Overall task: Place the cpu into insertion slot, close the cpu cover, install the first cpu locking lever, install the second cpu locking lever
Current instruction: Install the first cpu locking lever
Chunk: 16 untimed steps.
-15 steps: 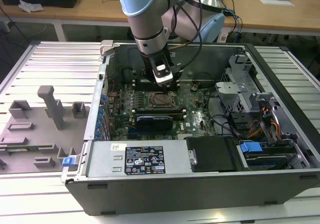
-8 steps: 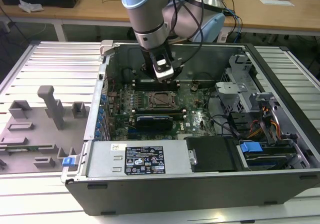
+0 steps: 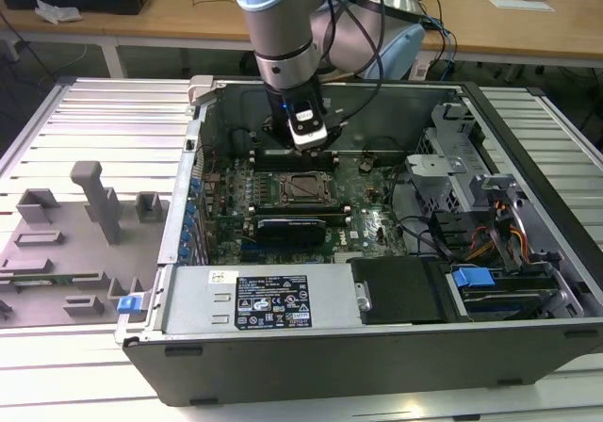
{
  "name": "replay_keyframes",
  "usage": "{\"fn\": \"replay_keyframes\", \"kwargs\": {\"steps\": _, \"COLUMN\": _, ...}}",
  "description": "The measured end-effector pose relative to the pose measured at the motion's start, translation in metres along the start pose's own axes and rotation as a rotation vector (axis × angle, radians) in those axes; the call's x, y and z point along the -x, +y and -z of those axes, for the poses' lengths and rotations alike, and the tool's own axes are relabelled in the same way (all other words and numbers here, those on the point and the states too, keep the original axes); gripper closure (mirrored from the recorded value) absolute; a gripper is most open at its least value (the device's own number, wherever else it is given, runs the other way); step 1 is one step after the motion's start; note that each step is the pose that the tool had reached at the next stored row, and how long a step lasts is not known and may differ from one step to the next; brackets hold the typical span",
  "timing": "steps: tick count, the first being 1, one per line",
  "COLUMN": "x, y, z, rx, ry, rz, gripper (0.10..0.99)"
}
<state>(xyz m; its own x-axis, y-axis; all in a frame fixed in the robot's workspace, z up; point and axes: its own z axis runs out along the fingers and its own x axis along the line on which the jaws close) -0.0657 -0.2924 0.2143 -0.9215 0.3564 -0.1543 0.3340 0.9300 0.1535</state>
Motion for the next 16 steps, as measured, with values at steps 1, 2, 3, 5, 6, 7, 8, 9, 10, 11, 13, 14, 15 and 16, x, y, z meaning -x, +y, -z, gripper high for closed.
{"fn": "replay_keyframes", "kwargs": {"steps": 1, "x": 0.0008, "y": 0.0003, "z": -0.0005, "rx": -0.011, "ry": 0.0249, "rz": -0.002, "gripper": 0.980}}
{"fn": "replay_keyframes", "kwargs": {"steps": 2, "x": 0.0008, "y": 0.0002, "z": -0.0004, "rx": -0.013, "ry": 0.0248, "rz": -0.002, "gripper": 0.980}}
{"fn": "replay_keyframes", "kwargs": {"steps": 3, "x": 0.0008, "y": 0.0002, "z": -0.0005, "rx": -0.014, "ry": 0.0244, "rz": -0.002, "gripper": 0.980}}
{"fn": "replay_keyframes", "kwargs": {"steps": 5, "x": 0.0010, "y": -0.0003, "z": -0.0004, "rx": -0.015, "ry": 0.0239, "rz": -0.001, "gripper": 0.980}}
{"fn": "replay_keyframes", "kwargs": {"steps": 6, "x": 0.0021, "y": -0.0032, "z": -0.0002, "rx": -0.017, "ry": 0.0233, "rz": -0.001, "gripper": 0.980}}
{"fn": "replay_keyframes", "kwargs": {"steps": 7, "x": 0.0027, "y": -0.0050, "z": 0.0000, "rx": -0.017, "ry": 0.0230, "rz": -0.001, "gripper": 0.980}}
{"fn": "replay_keyframes", "kwargs": {"steps": 8, "x": 0.0034, "y": -0.0068, "z": 0.0002, "rx": -0.018, "ry": 0.0227, "rz": -0.001, "gripper": 0.980}}
{"fn": "replay_keyframes", "kwargs": {"steps": 9, "x": 0.0046, "y": -0.0100, "z": 0.0004, "rx": -0.020, "ry": 0.0221, "rz": 0.000, "gripper": 0.980}}
{"fn": "replay_keyframes", "kwargs": {"steps": 10, "x": 0.0057, "y": -0.0128, "z": 0.0007, "rx": -0.021, "ry": 0.0215, "rz": 0.000, "gripper": 0.980}}
{"fn": "replay_keyframes", "kwargs": {"steps": 11, "x": 0.0065, "y": -0.0148, "z": 0.0008, "rx": -0.022, "ry": 0.0212, "rz": 0.000, "gripper": 0.980}}
{"fn": "replay_keyframes", "kwargs": {"steps": 13, "x": 0.0104, "y": -0.0252, "z": 0.0018, "rx": -0.028, "ry": 0.0193, "rz": 0.001, "gripper": 0.980}}
{"fn": "replay_keyframes", "kwargs": {"steps": 14, "x": 0.0116, "y": -0.0281, "z": 0.0020, "rx": -0.030, "ry": 0.0186, "rz": 0.001, "gripper": 0.980}}
{"fn": "replay_keyframes", "kwargs": {"steps": 15, "x": 0.0124, "y": -0.0301, "z": 0.0022, "rx": -0.031, "ry": 0.0179, "rz": 0.002, "gripper": 0.980}}
{"fn": "replay_keyframes", "kwargs": {"steps": 16, "x": 0.0130, "y": -0.0318, "z": 0.0023, "rx": -0.034, "ry": 0.0169, "rz": 0.002, "gripper": 0.980}}
